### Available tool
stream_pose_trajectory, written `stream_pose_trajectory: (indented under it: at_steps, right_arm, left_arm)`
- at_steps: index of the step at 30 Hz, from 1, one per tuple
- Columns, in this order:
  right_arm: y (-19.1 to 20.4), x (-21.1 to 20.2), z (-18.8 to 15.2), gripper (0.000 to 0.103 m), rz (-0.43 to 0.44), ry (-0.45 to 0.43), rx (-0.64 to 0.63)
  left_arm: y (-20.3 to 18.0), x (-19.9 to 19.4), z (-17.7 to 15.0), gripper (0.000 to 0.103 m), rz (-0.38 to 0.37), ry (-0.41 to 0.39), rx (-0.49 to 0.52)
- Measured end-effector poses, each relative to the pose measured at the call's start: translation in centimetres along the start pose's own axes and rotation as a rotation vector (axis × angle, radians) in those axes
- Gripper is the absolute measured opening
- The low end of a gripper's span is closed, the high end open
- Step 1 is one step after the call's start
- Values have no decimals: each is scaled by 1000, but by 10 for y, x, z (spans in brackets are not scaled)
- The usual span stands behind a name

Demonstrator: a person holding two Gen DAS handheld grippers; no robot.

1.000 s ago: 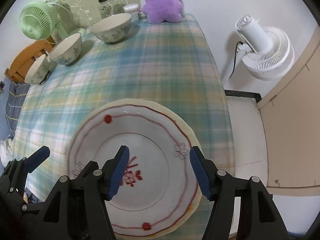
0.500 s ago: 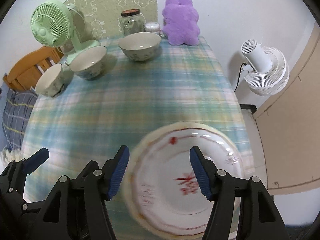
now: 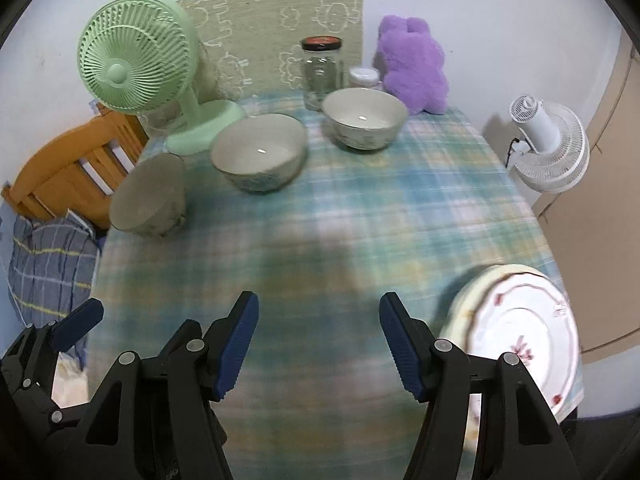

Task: Organize plates and bowls
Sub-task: 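Move the right gripper to the rim of a large beige bowl, then close the right gripper on the beige bowl rim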

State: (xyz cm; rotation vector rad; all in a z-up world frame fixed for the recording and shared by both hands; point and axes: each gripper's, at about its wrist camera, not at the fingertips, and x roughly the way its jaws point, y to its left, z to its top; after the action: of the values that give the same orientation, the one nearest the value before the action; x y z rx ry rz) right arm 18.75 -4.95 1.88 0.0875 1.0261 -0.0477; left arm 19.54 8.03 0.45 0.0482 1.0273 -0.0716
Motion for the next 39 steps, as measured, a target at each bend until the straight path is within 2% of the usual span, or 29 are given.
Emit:
stream_pose_trajectory:
  at_steps: [3,8,12,14,25,28,36,37,38,39]
  right_arm:
    - [25,3,10,66,-1,-20,12]
    - [67,14,35,66,10,-57,0]
    - [94,28,53,66,24,-69,-16]
    - [105,37,60,66,21,-70,-30]
    - [139,90,89,66,63,-51,-32]
    - [144,106,97,66,64,-48,-29]
    - [148,139,103,46,75,-14,-10]
    - [149,143,104,44,79,-6,-8]
    - [149,146,104,39,83,3,-7]
    - [149,148,104,35,86,9,-7]
  left_arm:
    - [27,6,10,90,-35,-7,-22]
    - [63,16,30,87,-10,-38,-54]
    - [84,33,42,81,-21,-11,-62]
    - [93,42,48,81,-1,-11,-63]
    - [124,86,78,75,61,-37,-69]
    - [127,97,84,69,68,-39,-72]
    - [126,130,89,52,70,1,-56]
    - [126,133,90,47,70,7,-56]
    - [126,135,89,39,66,14,-55]
    - [126,138,89,36,55,25,-53]
